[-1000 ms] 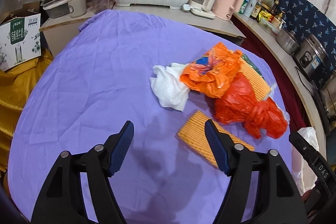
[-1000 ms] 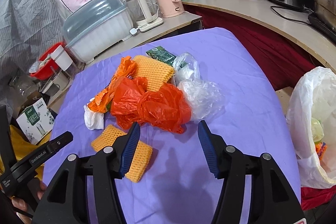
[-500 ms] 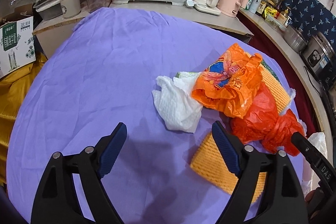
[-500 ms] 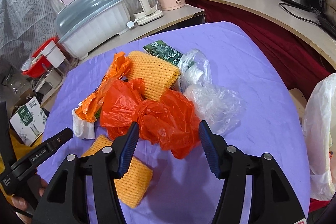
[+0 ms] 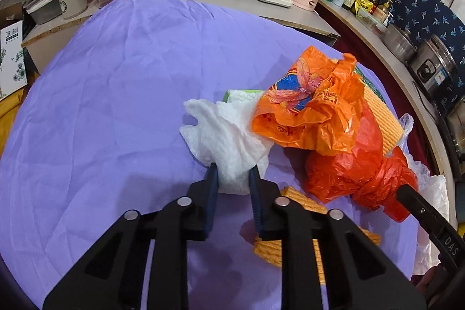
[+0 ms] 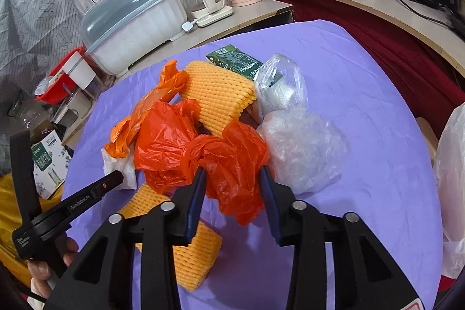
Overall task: Collect trash
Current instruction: 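Grasp another white tissue with the left tool while the right tool grasps the red plastic bag, then lift the tissue and red bag and carry them toward the white bin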
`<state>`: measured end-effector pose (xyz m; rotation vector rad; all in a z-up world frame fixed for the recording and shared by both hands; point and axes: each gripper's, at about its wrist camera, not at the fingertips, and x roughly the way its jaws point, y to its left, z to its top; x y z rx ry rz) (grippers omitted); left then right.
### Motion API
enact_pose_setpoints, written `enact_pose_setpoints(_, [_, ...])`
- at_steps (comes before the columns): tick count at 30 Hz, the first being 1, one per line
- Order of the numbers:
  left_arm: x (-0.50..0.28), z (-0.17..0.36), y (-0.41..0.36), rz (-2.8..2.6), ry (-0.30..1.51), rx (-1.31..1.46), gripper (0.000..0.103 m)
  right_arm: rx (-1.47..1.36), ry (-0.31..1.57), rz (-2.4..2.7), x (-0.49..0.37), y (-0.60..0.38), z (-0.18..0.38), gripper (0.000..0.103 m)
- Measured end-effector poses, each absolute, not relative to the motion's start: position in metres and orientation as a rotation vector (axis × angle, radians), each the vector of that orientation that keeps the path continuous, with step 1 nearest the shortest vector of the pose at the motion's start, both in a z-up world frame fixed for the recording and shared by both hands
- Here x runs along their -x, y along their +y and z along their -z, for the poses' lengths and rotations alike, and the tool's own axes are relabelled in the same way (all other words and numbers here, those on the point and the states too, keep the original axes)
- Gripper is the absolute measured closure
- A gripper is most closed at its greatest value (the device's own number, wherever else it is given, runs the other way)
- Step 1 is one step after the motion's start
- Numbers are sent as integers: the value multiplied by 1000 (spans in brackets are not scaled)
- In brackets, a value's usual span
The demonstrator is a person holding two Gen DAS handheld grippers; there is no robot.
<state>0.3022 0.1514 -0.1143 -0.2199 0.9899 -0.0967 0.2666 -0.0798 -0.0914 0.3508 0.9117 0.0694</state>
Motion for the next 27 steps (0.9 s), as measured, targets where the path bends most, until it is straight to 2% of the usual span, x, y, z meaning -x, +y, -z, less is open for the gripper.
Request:
enact_pose_setpoints(1, [-301,113,152,99,988,223,91,-354,913,-74,-265,-80,91,74])
enact_pose_setpoints(4, [-295,108,155,102,981,242,93,-363,905,-85,-259,-81,87,79])
enact_pose_setpoints(14, [-257,72,158,100,922,253,94,-370,838,-114,-231,-82,55,90])
enact_pose_setpoints(27, [-200,18,142,159,829,247,94,-387,720,-97,-181,-105,4,95])
